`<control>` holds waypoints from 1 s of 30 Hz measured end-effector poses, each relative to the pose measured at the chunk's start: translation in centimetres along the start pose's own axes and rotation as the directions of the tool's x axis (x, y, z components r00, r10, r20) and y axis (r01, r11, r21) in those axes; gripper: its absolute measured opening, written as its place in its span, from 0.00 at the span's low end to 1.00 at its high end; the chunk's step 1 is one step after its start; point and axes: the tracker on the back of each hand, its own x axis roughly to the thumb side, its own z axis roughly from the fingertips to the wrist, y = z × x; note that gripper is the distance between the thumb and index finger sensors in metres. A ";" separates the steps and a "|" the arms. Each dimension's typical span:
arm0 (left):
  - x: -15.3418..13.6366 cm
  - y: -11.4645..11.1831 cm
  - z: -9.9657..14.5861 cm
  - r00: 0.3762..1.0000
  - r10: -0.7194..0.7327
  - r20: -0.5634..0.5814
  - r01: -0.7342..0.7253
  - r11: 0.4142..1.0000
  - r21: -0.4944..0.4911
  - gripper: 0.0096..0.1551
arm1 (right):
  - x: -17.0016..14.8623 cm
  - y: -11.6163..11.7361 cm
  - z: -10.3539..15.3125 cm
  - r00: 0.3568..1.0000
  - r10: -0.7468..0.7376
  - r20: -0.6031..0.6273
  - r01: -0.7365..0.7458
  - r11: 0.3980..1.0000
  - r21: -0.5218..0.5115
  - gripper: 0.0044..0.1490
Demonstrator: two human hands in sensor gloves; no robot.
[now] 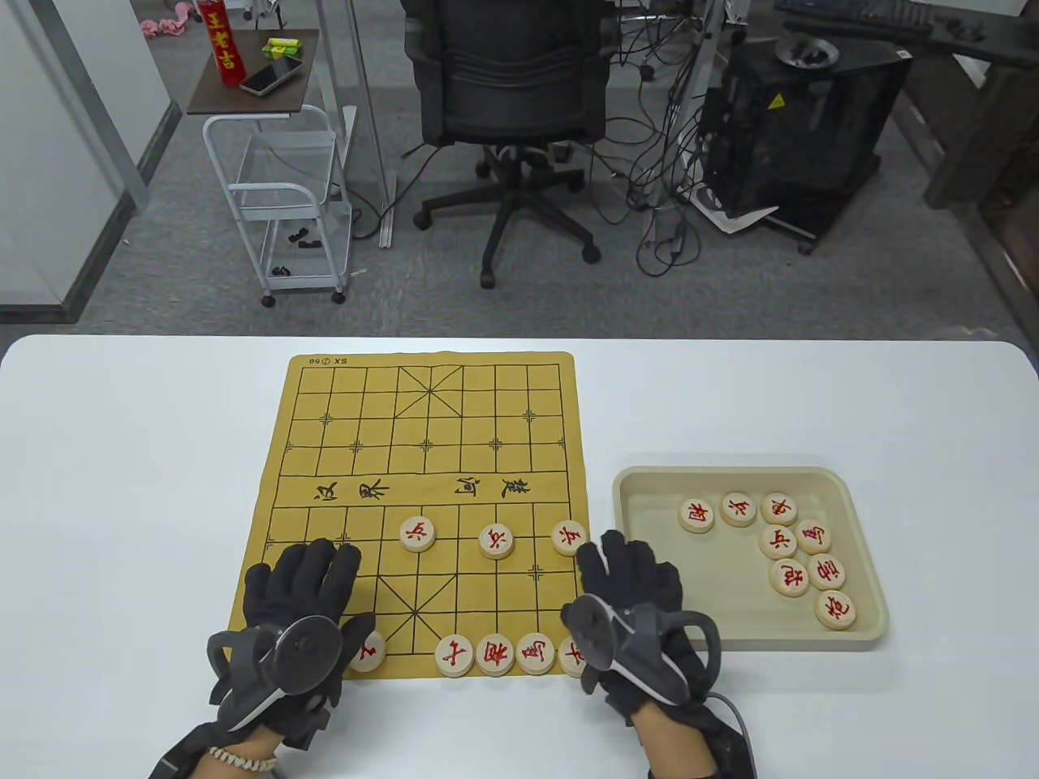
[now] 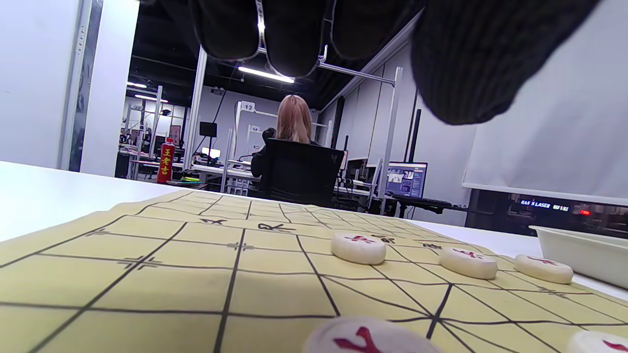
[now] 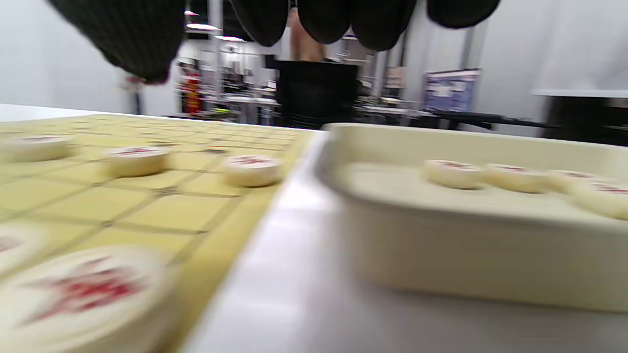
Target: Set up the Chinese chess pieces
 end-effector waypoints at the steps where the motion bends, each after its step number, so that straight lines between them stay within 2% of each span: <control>1: 0.0 0.0 0.0 1.000 -0.001 0.001 0.001 1.000 -0.001 0.50 | -0.9 -0.1 -0.4 0.999 0.023 -0.033 -0.022 1.000 0.012 0.48; 5: 0.0 0.0 -0.2 1.000 0.004 0.004 -0.004 1.000 -0.002 0.50 | -7.5 -0.3 -3.0 0.962 0.173 -0.212 -0.152 0.982 0.114 0.45; 10: 0.0 0.0 -0.1 1.000 0.004 0.010 -0.003 1.000 -0.003 0.51 | -13.1 1.2 -4.6 0.908 0.258 -0.329 -0.171 0.947 0.271 0.43; 13: 0.0 0.0 -0.2 1.000 0.006 0.011 -0.006 1.000 -0.005 0.51 | -14.5 2.5 -5.3 0.890 0.303 -0.340 -0.184 0.923 0.339 0.42; 18: -0.2 -0.2 -0.3 1.000 0.006 0.011 -0.005 1.000 -0.023 0.51 | -14.9 4.0 -6.1 0.874 0.340 -0.348 -0.198 0.902 0.385 0.40; 25: -0.5 -0.2 -0.3 1.000 0.023 -0.003 -0.023 0.999 -0.024 0.51 | -15.6 5.1 -6.8 0.869 0.363 -0.337 -0.233 0.900 0.369 0.38; 30: -0.5 -0.1 -0.3 1.000 0.019 -0.007 -0.019 0.999 -0.027 0.51 | -16.4 5.2 -7.0 0.892 0.304 -0.335 -0.174 0.914 0.366 0.37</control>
